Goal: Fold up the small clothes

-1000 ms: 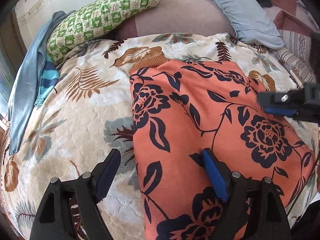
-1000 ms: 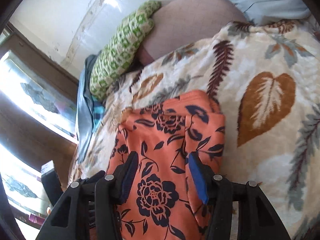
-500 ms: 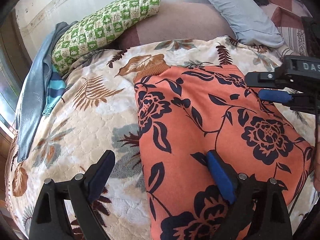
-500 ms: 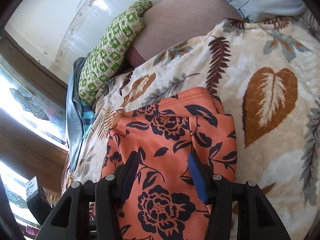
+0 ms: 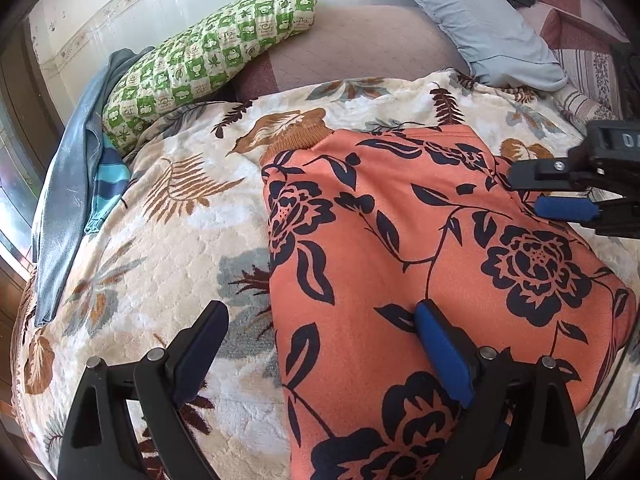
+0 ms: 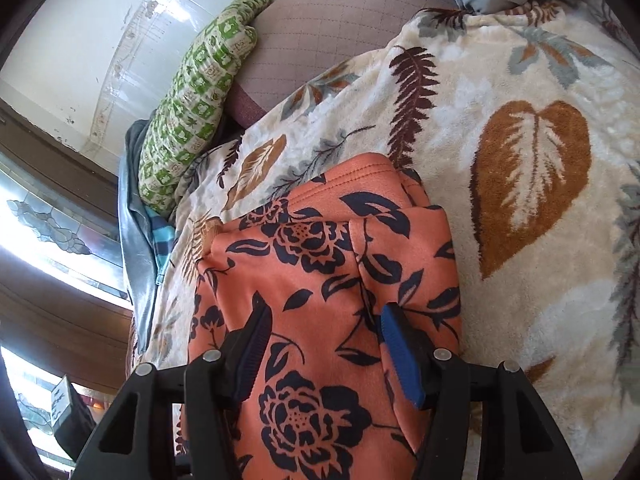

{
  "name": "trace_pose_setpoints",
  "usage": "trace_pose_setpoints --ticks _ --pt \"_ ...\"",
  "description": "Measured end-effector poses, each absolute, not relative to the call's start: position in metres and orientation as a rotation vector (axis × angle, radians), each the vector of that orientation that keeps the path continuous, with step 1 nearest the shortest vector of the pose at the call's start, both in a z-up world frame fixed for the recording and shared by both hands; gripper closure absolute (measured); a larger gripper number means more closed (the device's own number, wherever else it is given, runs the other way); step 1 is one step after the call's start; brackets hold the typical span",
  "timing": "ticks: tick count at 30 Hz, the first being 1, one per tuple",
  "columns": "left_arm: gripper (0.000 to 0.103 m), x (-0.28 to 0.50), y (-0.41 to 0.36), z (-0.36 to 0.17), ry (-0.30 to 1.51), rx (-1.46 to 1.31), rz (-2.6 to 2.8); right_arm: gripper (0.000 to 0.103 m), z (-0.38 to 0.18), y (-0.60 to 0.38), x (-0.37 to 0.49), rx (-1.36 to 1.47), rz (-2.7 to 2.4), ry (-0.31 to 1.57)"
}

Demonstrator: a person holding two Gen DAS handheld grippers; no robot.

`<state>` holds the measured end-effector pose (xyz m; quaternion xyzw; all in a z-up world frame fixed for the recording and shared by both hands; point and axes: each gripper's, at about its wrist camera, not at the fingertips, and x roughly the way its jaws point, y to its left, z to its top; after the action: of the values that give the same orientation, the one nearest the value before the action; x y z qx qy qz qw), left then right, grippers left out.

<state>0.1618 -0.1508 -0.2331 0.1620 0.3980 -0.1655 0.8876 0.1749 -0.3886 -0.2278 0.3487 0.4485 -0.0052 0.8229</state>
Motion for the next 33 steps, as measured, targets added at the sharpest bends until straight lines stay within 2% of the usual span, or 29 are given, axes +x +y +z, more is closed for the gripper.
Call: trace_pose_setpoints --ticks 7,9,12,14,18,21,27,33 --pt "0.005 0.166 -0.149 -0.237 0.845 0.302 -0.345 0.043 -0.211 -0.381 0.132 0.657 -0.033 0.970" --pt "0.004 0.167 -0.148 -0.238 0.848 0.298 -0.344 0.055 -0.211 -0.376 0.120 0.616 -0.059 0.987" --pt "0.002 0.168 -0.146 -0.239 0.864 0.278 -0.353 0.059 -0.222 -0.368 0.109 0.580 -0.072 1.058" --pt "0.001 0.171 -0.144 -0.243 0.894 0.247 -0.372 0.059 -0.236 -0.367 0.104 0.577 -0.086 1.095" --pt "0.000 0.180 -0.131 -0.254 0.977 0.094 -0.408 0.046 -0.257 -0.381 0.103 0.681 -0.088 1.116" --pt "0.000 0.191 -0.119 -0.264 1.066 -0.046 -0.443 0.046 -0.259 -0.381 0.103 0.653 -0.070 1.114" --pt "0.000 0.180 -0.127 -0.263 0.999 0.026 -0.429 0.046 -0.259 -0.377 0.101 0.616 -0.079 1.098" --pt "0.000 0.178 -0.112 -0.252 1.055 0.003 -0.435 0.046 -0.251 -0.372 0.099 0.588 -0.101 1.071"
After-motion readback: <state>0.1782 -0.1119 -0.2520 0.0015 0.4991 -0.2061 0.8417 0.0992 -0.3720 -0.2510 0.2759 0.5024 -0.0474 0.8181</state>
